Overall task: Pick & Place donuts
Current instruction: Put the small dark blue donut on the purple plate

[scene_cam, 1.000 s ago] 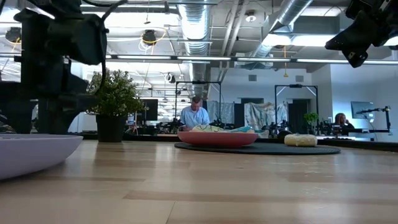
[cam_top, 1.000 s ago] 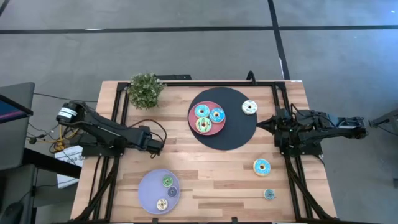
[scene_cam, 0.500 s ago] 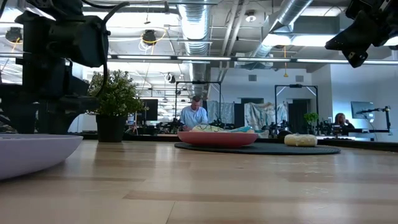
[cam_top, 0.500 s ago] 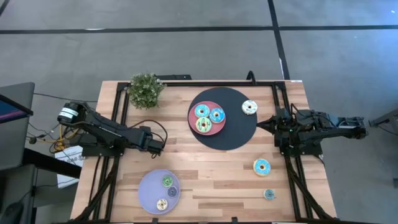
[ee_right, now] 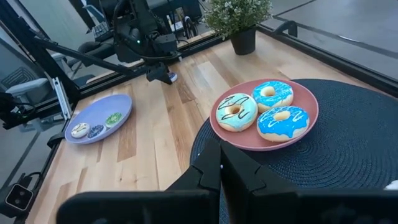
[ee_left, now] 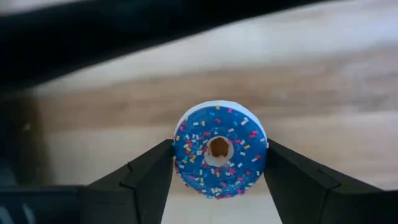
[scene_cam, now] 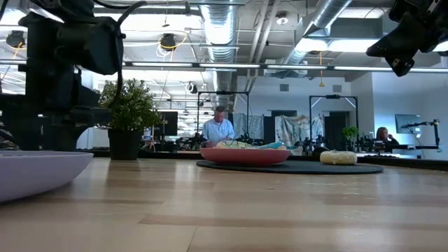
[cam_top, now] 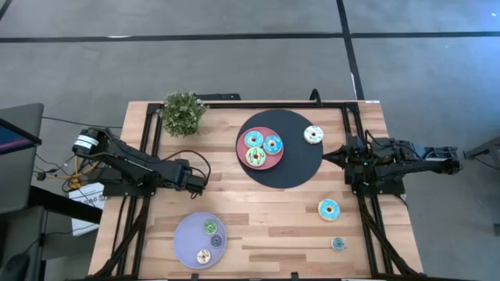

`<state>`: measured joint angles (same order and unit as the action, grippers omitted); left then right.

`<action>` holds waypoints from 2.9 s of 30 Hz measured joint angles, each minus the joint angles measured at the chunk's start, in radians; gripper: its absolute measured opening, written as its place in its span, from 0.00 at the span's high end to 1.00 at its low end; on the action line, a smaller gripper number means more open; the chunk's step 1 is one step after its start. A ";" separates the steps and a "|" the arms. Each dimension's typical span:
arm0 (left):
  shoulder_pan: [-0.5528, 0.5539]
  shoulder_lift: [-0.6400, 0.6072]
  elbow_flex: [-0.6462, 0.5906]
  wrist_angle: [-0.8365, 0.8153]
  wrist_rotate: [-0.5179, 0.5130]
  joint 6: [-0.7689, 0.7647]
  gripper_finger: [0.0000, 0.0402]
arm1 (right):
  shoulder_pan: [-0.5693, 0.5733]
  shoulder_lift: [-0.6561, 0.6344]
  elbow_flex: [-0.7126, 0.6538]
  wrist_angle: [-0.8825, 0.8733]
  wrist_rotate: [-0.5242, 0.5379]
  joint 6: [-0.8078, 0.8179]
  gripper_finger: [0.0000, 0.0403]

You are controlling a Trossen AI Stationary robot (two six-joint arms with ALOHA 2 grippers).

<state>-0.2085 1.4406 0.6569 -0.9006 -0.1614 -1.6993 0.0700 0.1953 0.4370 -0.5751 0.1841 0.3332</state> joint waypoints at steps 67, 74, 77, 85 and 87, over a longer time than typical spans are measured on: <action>-0.631 0.544 0.778 -0.253 0.206 -0.532 0.44 | 0.000 0.000 0.000 -0.001 -0.001 -0.053 1.00; -0.631 0.543 0.778 -0.200 0.201 -0.507 0.44 | 0.000 0.000 0.000 -0.001 -0.001 -0.053 1.00; -0.631 0.543 0.778 -0.213 0.209 -0.508 0.44 | 0.000 0.000 0.000 -0.001 -0.001 -0.053 1.00; -0.631 0.543 0.778 -0.223 0.239 -0.519 0.43 | 0.000 0.000 0.000 -0.001 -0.001 -0.053 1.00; -0.631 0.543 0.778 -0.223 0.252 -0.513 0.41 | 0.000 0.000 0.000 -0.001 -0.002 -0.053 1.00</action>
<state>-0.8394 1.9835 1.4349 -1.1236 0.0907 -2.2126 0.0703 0.1955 0.4370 -0.5762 0.1819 0.2806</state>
